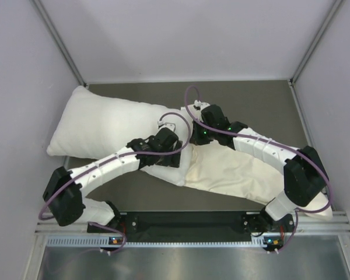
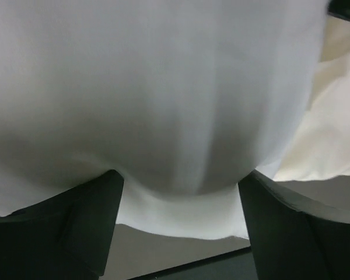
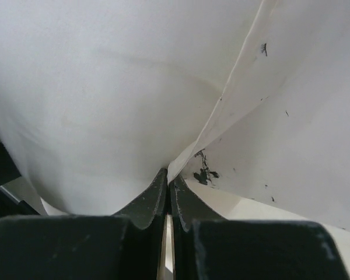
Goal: Put the pillow into the pillowcase
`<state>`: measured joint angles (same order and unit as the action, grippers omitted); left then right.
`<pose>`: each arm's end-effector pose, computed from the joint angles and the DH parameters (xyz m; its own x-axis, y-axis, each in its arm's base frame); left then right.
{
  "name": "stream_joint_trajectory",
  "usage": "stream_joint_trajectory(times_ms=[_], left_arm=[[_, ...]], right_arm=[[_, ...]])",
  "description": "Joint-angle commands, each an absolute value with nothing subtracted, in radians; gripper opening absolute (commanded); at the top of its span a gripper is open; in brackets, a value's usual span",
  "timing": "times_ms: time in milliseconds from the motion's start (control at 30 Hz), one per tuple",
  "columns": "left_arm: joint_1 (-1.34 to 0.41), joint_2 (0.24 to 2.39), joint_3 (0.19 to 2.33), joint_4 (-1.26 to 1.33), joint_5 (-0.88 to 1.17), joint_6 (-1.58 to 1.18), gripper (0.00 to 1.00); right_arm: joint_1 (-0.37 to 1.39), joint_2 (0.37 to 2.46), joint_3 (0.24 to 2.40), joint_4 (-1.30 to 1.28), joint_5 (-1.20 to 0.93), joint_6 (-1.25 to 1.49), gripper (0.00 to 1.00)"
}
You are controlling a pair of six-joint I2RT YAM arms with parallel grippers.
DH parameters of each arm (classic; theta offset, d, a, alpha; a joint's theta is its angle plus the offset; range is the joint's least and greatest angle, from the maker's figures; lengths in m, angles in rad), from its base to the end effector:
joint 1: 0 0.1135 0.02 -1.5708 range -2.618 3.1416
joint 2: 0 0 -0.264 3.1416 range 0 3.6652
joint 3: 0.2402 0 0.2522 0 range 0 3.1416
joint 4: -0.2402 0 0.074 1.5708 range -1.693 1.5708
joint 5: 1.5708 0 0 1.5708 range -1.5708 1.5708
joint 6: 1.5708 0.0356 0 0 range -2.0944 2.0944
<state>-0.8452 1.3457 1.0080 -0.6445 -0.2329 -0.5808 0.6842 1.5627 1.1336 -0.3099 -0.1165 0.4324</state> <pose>0.1869 -0.1983 0.2559 -0.8142 0.1133 -0.5695 0.2346 0.9613 -0.1441 0.2658 0.2222 0.2565 -0.7649 -0.0867 -0.6383 -0.4117 0.8279 0.3808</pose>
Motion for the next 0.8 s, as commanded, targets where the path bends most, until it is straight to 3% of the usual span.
stream_joint_trajectory(times_ms=[0,133,200,267,367,467,767], left_arm=[[-0.798,1.442,1.028,-0.531,-0.287,-0.585,0.80],[-0.756,1.491,1.078,-0.431,-0.377,-0.563,0.30],[-0.732,1.491,1.118,-0.384,-0.382,-0.551,0.16],[-0.716,1.483,1.172,-0.353,-0.397,-0.537,0.08],[-0.715,1.503,1.270,-0.359,-0.417,-0.508,0.00],[-0.716,1.543,1.324,-0.351,-0.399,-0.489,0.00],[-0.767,1.607,1.180,-0.115,-0.432,-0.477,0.00]], right_arm=[[0.681,1.546,1.186,-0.314,-0.147,0.416,0.00],[0.683,1.528,1.183,-0.343,-0.152,0.413,0.00],[0.683,1.520,1.183,-0.353,-0.155,0.413,0.00],[0.683,1.517,1.190,-0.373,-0.160,0.407,0.00],[0.683,1.511,1.200,-0.383,-0.181,0.407,0.00],[0.681,1.508,1.225,-0.390,-0.244,0.422,0.00],[0.670,1.505,1.342,-0.417,-0.354,0.459,0.01]])
